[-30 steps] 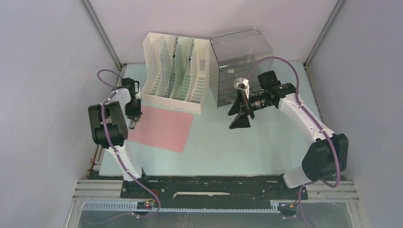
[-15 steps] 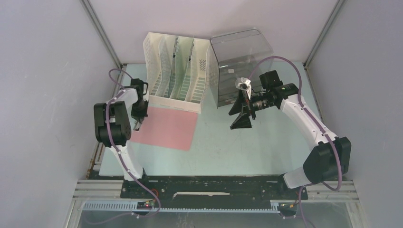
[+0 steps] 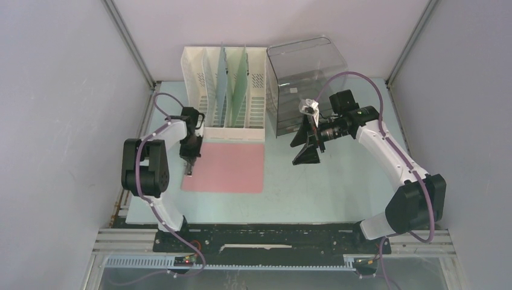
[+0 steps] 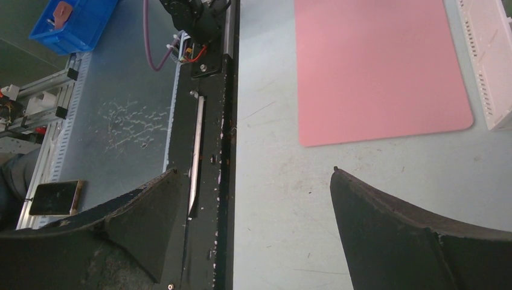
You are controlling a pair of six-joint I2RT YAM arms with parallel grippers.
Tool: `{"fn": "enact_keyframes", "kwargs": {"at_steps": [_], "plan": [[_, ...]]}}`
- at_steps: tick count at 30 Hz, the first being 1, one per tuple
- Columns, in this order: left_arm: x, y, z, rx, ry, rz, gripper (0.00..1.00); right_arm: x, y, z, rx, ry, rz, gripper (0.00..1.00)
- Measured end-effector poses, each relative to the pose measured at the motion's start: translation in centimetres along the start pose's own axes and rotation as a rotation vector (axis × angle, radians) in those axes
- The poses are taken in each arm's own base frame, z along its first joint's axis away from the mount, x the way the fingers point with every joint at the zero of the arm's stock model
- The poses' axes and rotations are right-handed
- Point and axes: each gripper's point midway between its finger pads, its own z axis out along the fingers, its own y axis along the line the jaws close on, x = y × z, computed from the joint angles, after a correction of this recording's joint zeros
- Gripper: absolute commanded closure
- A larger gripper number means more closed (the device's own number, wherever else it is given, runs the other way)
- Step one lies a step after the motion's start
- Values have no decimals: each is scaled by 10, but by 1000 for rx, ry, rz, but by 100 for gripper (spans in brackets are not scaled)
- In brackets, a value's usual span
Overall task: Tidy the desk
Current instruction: Pick up the folder from the center of the board.
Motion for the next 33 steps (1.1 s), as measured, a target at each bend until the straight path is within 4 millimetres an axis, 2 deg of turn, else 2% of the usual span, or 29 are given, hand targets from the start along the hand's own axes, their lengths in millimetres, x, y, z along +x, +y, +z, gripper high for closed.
{"fn": "enact_keyframes", "kwargs": {"at_steps": [6,11,19,22,26,33], "plan": [[19,-32,-20,89,-44,-26,100,0,3,3,-11,5,-5,0],[33,-39,-33,125,-71,-63,100,1,6,7,-23,16,-12,0],[22,-49,-71,165,-225,-54,100,14,12,32,-85,83,-4,0],[19,-56,-81,172,-269,-26,100,21,8,40,-101,101,22,0],[18,-68,-84,158,-285,22,100,27,-7,47,-69,126,47,0],[15,-90,-88,149,-325,97,100,16,-28,57,-14,100,9,0]]}}
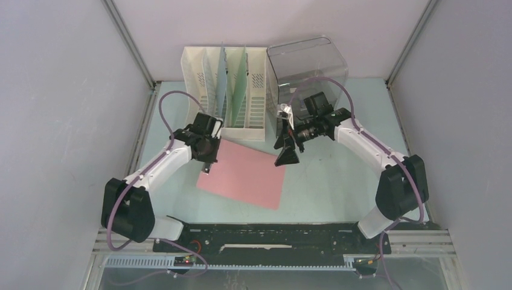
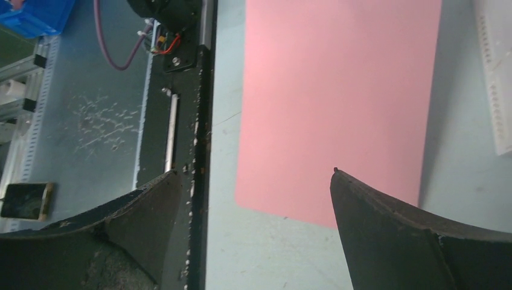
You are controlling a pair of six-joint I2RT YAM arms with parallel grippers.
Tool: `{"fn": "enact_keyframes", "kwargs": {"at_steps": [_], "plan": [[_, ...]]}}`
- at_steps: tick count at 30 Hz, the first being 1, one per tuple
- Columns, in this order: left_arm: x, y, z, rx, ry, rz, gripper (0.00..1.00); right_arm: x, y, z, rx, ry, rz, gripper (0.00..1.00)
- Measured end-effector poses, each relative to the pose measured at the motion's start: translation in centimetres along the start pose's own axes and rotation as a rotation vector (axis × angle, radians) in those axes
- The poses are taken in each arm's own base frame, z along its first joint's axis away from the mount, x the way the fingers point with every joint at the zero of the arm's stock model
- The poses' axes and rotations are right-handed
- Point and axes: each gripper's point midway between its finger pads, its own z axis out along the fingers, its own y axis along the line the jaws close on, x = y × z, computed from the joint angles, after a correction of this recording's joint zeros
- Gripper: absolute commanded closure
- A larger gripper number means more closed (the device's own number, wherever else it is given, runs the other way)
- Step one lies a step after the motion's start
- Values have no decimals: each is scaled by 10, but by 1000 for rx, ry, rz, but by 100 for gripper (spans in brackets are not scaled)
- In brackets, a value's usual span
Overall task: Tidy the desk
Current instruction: Pick up the folder from the center of the board.
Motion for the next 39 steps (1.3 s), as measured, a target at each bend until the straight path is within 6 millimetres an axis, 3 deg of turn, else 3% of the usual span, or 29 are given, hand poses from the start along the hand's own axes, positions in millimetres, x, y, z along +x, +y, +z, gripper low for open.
{"fn": "enact_keyframes", "kwargs": {"at_steps": [12,16,19,22,27,32,36,39], "plan": [[-16,-14,-23,37,-112,-20,100,-9,-15,56,-3,13,-101,0],[-18,-18,-30,61,-135,-63,100,7,-13,74,83,74,-165,0],[-16,-22,-31,79,-134,-97,100,28,11,93,127,156,-245,0],[-9,-26,-27,99,-112,-120,100,34,33,113,234,208,-394,0],[-2,-34,-24,136,-85,-152,100,27,44,147,549,165,-593,0],[-3,-40,-24,165,-86,-168,100,45,34,178,765,172,-658,0],[-3,-42,-26,176,-90,-175,100,56,30,185,870,186,-710,0],[-4,-42,-29,180,-98,-175,100,53,29,188,939,168,-755,6]]}}
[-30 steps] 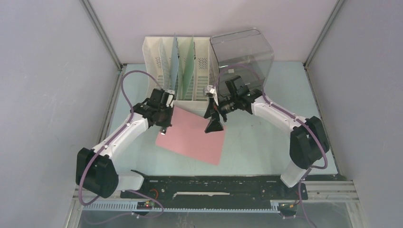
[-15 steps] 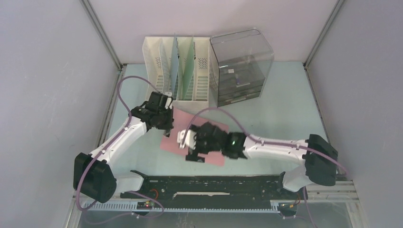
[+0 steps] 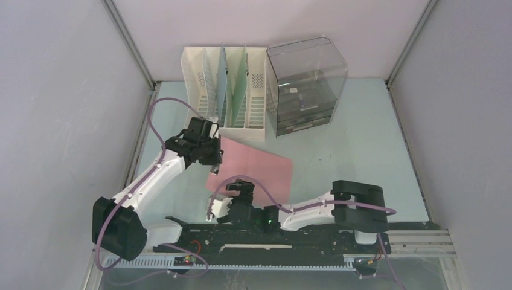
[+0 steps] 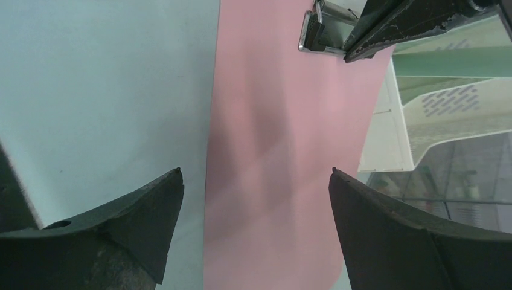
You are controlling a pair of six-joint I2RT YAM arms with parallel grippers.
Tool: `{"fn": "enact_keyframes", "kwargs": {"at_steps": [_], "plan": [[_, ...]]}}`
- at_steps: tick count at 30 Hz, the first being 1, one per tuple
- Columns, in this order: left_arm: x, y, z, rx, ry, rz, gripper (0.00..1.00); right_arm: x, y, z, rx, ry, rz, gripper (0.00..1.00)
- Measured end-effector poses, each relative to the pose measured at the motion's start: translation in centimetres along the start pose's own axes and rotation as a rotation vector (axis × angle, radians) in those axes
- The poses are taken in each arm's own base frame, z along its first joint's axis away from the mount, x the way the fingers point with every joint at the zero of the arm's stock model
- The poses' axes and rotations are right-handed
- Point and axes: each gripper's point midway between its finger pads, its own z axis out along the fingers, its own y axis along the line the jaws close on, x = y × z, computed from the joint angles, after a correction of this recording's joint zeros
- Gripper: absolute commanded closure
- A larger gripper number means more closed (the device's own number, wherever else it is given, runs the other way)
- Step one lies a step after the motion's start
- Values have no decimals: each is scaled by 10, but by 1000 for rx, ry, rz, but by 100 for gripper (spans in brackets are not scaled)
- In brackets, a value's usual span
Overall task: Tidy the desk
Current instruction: Pick up the folder from the center of the board.
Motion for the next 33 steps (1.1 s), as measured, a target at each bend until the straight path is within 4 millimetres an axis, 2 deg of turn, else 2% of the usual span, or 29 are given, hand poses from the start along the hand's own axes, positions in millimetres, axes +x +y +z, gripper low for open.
{"fn": "enact_keyframes", "kwargs": {"at_steps": [5,8,10,12,16,21,24,26,29,30,31,33], "plan": [[0,0,-1,1,-3,0,100,15,4,11,96,44,-101,29],[0,0,-1,1,-3,1,100,31,11,16,113,91,-174,57],[0,0,-1,1,-3,1,100,34,12,15,114,100,-196,80],[-1,1,-1,-4,-5,1,100,33,11,13,129,101,-203,98],[-1,0,-1,2,-6,2,98,30,11,10,138,99,-218,100],[-5,-2,-9,9,-40,-8,82,26,8,9,142,91,-219,100],[-13,-6,-26,31,-106,-23,64,20,3,6,148,79,-203,100],[-19,-8,-39,42,-158,-32,48,12,-5,1,154,61,-181,100],[-28,-10,-66,58,-265,-61,21,-7,-21,-9,162,11,-117,100],[-33,-10,-79,64,-316,-77,15,-13,-28,-12,165,-5,-89,100],[-36,-10,-90,74,-360,-83,4,-19,-33,-16,166,-21,-64,100],[-43,-12,-119,108,-481,-115,0,-31,-47,-24,164,-60,1,100]]}}
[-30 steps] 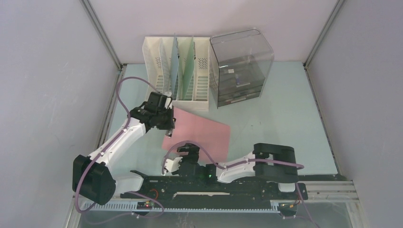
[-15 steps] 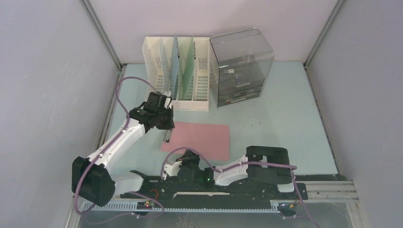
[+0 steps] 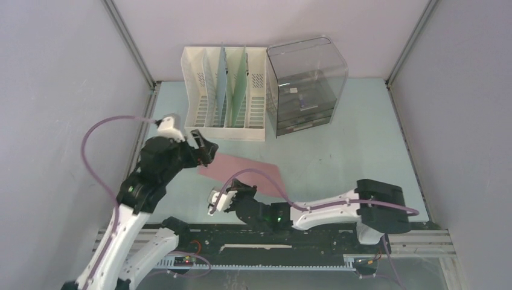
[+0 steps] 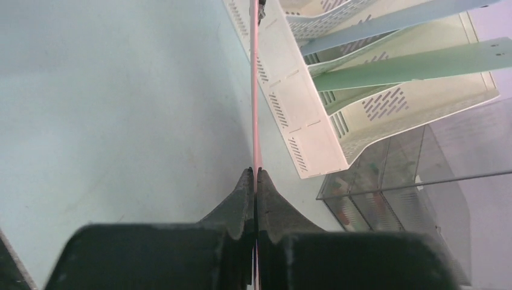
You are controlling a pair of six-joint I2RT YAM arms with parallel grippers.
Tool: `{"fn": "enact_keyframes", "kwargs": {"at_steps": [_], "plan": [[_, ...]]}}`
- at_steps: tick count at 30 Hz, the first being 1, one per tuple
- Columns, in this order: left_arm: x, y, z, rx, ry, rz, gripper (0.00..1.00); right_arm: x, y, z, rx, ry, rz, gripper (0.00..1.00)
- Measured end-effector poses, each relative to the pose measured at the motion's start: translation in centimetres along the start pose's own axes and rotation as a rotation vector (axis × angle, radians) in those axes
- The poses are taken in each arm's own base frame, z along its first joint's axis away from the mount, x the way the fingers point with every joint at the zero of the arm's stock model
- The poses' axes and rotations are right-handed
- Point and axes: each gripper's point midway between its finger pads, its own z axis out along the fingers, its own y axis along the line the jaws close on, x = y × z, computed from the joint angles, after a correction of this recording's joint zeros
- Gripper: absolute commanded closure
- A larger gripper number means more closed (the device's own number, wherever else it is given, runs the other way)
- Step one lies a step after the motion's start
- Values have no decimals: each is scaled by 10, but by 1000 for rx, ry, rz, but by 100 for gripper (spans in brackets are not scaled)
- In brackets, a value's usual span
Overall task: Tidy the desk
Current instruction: Pick up the folder from the center of the board.
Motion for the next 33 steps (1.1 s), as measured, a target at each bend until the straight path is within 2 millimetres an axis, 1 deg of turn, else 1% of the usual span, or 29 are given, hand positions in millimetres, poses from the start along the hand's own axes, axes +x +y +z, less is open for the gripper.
{"fn": "enact_keyframes", "kwargs": {"at_steps": [2,6,9,11,13,16,20,21,23,26,30,33], "plan": [[-16,-5,-24,44,-130,-47,0,-12,-15,-6,-2,-34,68,100],[-30,-6,-59,97,-293,-157,0,-23,-31,-12,-12,-71,153,100],[-33,-4,-74,125,-365,-262,0,-21,-33,-10,-22,-69,179,100],[-32,-4,-78,146,-390,-340,3,-16,-33,-7,-31,-55,182,100],[-30,-5,-77,165,-393,-420,12,-10,-35,-4,-36,-39,186,100],[-23,-7,-67,182,-360,-543,12,-6,-40,-3,-32,-29,201,100],[-17,-13,-57,186,-293,-639,12,-6,-51,-2,-15,-29,226,100],[-17,-15,-55,177,-273,-658,14,-5,-53,-2,-11,-28,231,100],[-17,-15,-52,154,-244,-687,21,-5,-55,-2,-6,-27,238,100],[-15,-16,-46,126,-205,-729,24,-4,-57,-1,-2,-25,243,100],[-2,-17,-32,78,-127,-752,26,-3,-57,-1,0,-24,245,100],[12,-24,-22,56,-60,-738,28,-3,-58,-1,2,-22,245,100]]}}
